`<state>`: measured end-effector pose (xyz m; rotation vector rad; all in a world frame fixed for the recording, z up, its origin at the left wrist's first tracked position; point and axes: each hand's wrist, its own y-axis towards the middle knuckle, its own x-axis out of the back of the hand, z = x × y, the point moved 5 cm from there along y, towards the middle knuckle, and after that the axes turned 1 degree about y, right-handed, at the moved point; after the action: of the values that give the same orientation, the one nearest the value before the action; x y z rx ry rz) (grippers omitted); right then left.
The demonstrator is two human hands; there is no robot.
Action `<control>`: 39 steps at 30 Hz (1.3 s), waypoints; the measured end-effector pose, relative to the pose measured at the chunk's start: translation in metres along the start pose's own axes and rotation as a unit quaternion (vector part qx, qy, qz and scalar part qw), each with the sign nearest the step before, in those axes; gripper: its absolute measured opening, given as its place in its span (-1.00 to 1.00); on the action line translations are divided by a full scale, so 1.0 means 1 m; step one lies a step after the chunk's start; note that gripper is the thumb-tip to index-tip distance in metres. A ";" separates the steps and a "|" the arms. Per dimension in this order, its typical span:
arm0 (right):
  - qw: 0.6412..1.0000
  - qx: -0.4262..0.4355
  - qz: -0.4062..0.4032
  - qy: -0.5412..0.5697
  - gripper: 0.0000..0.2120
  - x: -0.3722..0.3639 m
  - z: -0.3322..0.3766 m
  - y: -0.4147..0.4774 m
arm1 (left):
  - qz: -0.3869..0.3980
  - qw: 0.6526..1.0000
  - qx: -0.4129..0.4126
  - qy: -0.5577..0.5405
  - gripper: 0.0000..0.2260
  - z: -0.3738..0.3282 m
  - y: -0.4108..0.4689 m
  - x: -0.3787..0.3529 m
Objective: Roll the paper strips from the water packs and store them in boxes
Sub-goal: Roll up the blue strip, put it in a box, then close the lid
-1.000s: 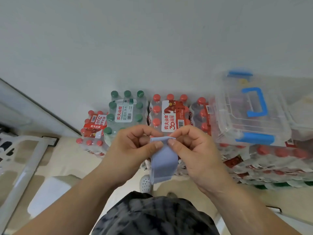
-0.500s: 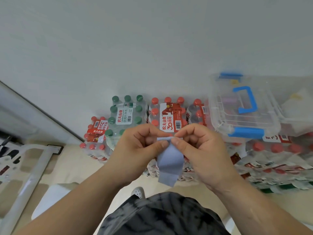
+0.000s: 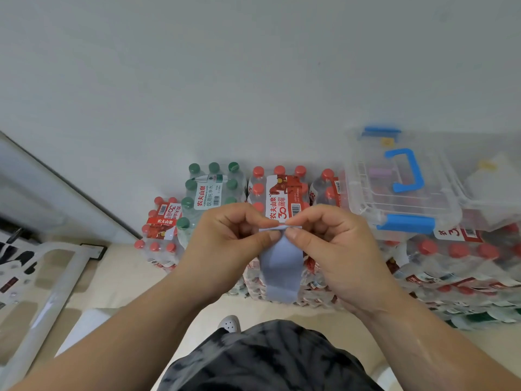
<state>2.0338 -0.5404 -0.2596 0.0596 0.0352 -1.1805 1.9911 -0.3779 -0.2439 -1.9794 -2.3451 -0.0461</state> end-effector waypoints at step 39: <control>0.998 -0.027 0.009 -0.061 -0.93 0.013 0.000 0.005 | 0.014 0.999 -0.004 0.044 -0.94 -0.001 0.006 -0.011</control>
<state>2.0431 -0.5505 -0.2604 -0.0604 -0.0412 -1.1625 1.9991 -0.3880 -0.2439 -1.9696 -2.2670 -0.1371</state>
